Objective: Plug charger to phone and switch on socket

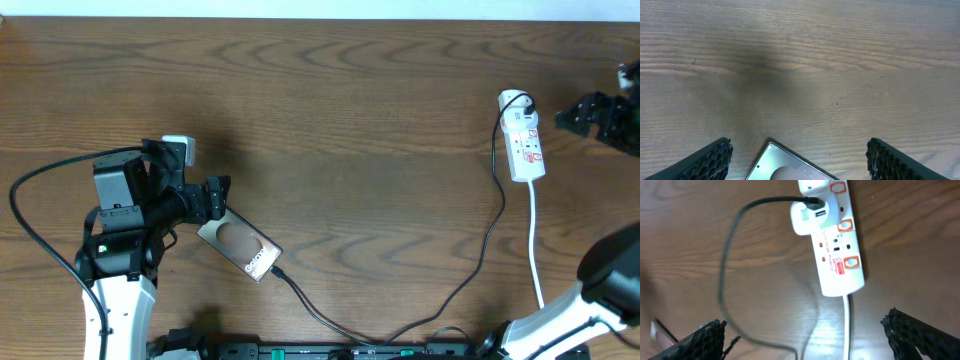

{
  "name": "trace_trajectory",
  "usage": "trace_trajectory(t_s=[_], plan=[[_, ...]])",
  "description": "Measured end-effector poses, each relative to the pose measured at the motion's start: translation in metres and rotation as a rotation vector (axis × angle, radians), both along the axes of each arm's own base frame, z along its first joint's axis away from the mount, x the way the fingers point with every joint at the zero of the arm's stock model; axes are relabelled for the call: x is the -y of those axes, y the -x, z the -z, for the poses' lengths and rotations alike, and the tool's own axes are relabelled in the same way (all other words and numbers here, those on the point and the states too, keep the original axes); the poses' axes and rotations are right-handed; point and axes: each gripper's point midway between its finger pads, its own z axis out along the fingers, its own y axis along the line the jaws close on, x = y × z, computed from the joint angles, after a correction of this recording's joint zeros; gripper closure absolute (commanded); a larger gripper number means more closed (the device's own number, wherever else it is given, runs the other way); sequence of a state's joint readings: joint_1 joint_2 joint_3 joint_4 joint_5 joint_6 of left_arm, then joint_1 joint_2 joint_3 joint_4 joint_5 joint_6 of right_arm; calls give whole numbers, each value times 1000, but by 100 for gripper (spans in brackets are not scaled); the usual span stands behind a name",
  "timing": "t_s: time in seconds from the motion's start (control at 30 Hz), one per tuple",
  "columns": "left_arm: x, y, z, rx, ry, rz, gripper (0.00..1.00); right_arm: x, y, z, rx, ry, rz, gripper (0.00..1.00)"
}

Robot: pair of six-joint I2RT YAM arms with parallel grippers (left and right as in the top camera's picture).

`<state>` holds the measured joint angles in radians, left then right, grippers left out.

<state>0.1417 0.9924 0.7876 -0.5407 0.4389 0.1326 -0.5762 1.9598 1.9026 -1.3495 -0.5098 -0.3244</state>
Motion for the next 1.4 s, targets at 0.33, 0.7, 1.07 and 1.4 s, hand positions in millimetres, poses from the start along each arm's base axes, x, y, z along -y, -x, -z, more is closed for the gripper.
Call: trace_trajectory(t_s=[0.33, 0.7, 1.07, 1.4], plan=[[0, 0, 0, 0, 0, 0, 14, -5, -23, 67, -63, -30, -111, 1], [0, 0, 0, 0, 0, 0, 14, -24, -55, 67, 36, 30, -201, 1], [0, 0, 0, 0, 0, 0, 14, -27, -62, 78, 55, 39, -200, 1], [0, 0, 0, 0, 0, 0, 14, -30, -56, 112, 32, 20, -174, 1]])
